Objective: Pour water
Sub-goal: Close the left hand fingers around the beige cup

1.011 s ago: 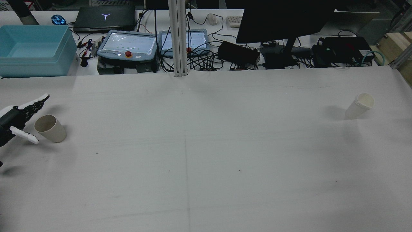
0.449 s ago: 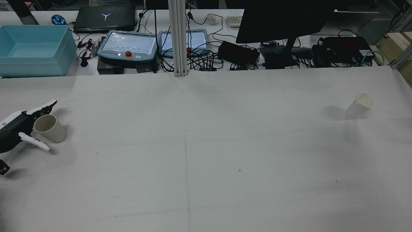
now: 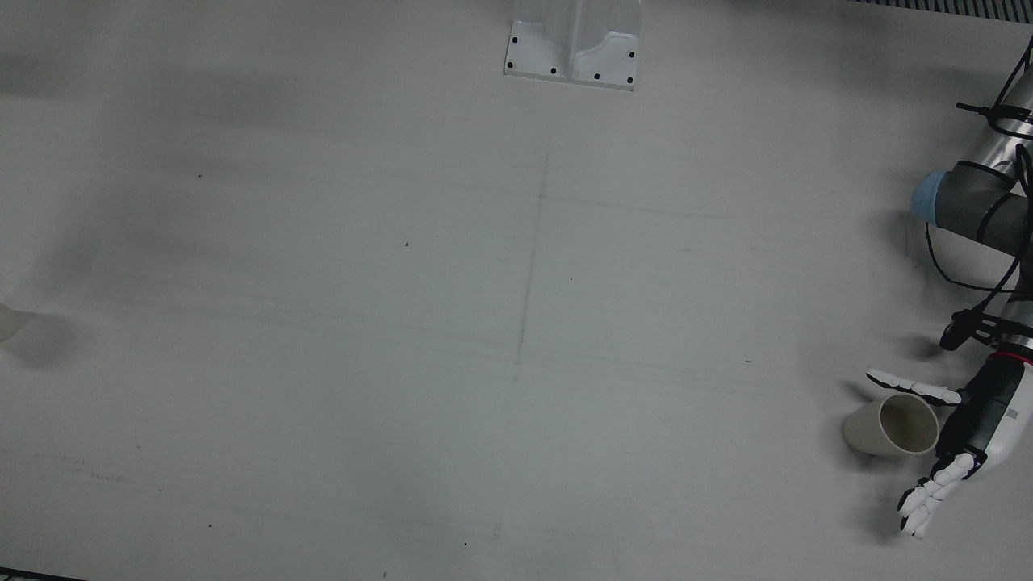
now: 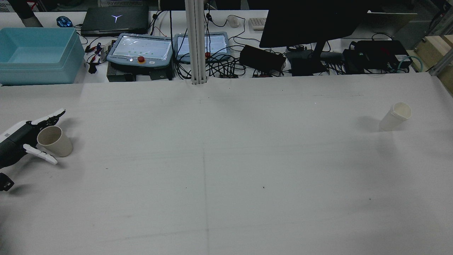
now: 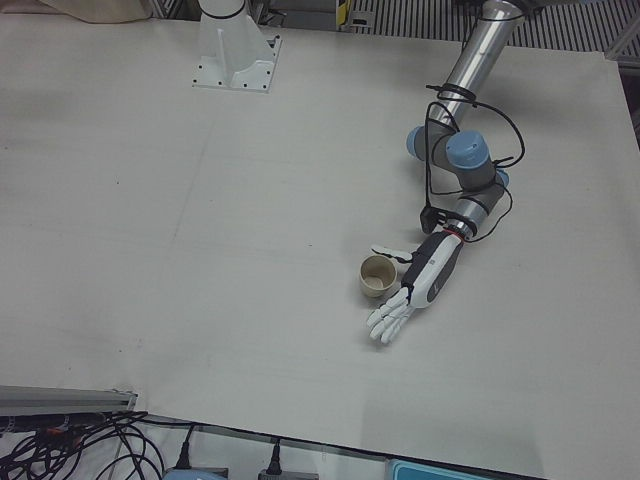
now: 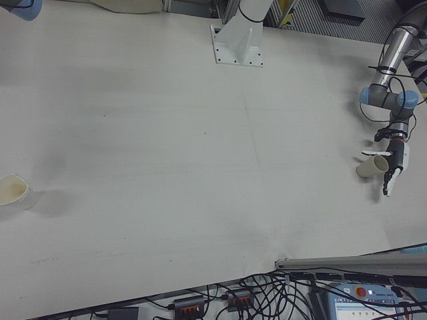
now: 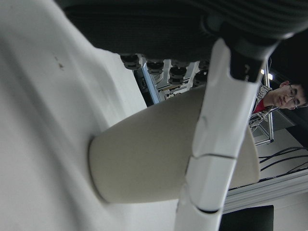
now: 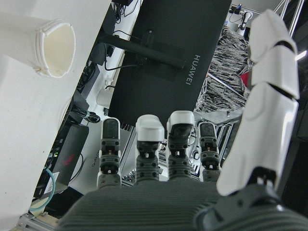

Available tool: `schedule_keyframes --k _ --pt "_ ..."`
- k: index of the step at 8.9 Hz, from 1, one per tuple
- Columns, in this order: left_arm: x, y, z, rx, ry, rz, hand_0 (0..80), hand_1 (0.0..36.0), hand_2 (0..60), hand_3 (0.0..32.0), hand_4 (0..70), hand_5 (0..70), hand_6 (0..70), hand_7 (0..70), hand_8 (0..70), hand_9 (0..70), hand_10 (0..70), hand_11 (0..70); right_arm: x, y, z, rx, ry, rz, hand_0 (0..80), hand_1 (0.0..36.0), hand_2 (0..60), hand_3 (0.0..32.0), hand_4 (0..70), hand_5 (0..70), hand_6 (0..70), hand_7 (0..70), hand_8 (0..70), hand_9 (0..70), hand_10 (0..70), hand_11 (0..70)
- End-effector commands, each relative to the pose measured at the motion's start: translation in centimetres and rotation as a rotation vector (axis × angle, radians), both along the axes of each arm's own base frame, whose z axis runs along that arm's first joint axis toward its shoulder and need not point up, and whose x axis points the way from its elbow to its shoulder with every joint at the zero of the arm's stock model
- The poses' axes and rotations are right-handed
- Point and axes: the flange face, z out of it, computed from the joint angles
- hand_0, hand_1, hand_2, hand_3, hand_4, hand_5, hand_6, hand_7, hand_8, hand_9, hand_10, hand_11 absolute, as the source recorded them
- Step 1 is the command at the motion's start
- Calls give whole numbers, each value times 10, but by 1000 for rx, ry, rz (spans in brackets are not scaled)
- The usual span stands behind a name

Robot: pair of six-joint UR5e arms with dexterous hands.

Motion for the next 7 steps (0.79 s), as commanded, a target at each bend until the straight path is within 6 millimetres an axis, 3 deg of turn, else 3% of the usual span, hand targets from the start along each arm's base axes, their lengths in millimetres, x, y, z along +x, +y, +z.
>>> schedule_keyframes --k 1,2,4,5,7 --pt "16 5 -5 4 9 24 800 233 0 0 290 0 108 51 63 0 20 58 0 5 3 -7 1 0 535 169 155 0 109 192 573 609 619 700 178 273" --pt "21 6 -12 6 18 22 800 230 0 0 315 46 110 55 63 0 22 60 1 7 5 -9 1 1 534 169 154 0 107 191 568 602 618 700 181 276" --pt "23 4 -31 4 49 17 800 234 0 0 338 700 116 69 67 0 30 70 1 8 6 -12 1 3 534 169 151 0 91 188 548 580 605 700 176 269" --pt "19 3 -30 -31 77 -3 800 244 0 0 344 700 125 84 73 4 36 79 1 8 6 -12 1 3 535 171 149 0 89 186 540 572 597 700 169 259" --pt "16 4 -27 -76 95 -15 800 247 0 0 439 700 146 117 86 29 44 90 1 9 7 -13 1 1 532 170 143 0 80 184 526 551 591 700 167 257"
